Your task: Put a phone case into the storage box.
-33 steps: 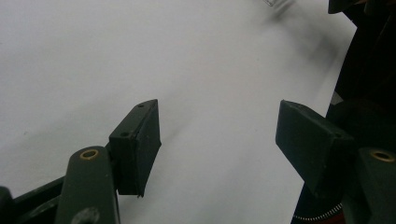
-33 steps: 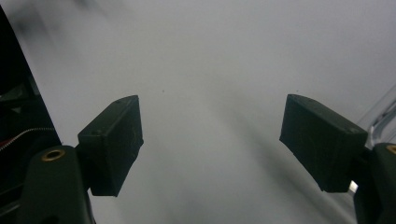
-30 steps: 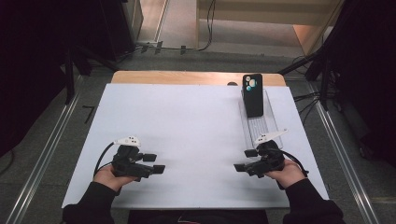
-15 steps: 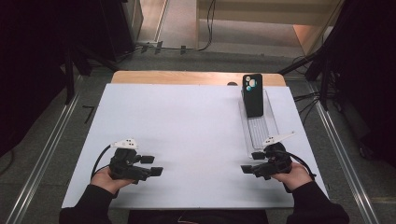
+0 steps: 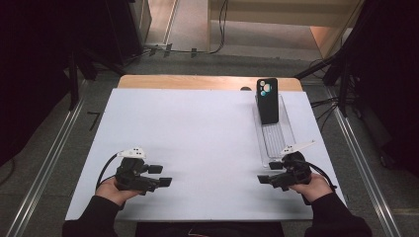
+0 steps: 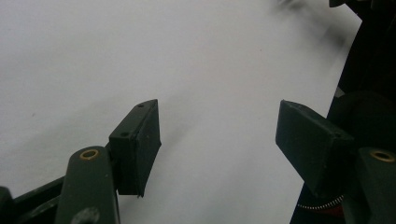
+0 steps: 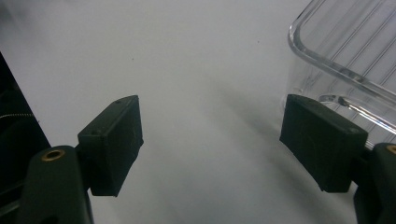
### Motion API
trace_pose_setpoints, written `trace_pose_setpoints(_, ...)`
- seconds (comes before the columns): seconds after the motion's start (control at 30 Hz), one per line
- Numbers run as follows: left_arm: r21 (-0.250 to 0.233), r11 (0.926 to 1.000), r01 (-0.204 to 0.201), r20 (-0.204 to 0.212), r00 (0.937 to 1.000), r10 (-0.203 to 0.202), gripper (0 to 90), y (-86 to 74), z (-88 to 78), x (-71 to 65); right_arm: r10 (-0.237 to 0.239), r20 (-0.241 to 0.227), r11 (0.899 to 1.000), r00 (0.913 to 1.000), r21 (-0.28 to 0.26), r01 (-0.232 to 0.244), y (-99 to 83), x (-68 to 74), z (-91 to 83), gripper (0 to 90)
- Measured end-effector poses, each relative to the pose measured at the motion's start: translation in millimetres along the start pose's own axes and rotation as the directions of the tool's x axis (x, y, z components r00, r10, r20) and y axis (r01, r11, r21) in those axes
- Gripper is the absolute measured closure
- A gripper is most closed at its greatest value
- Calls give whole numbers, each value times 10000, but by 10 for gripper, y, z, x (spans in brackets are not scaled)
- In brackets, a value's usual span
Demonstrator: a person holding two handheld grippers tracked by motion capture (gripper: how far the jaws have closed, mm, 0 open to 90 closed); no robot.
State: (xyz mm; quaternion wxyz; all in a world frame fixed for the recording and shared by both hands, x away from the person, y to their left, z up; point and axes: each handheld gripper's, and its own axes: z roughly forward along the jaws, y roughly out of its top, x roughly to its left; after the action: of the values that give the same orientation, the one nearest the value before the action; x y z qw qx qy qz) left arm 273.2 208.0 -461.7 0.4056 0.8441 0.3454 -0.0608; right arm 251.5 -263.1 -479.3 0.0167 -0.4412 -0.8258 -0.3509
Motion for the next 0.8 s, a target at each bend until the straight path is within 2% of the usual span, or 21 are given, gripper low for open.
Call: trace_pose_setpoints(0.8,109,9999,-29,93,10000,28,310,3,12,5,-30,-34,9999,10000,151,31,1,14,18,191)
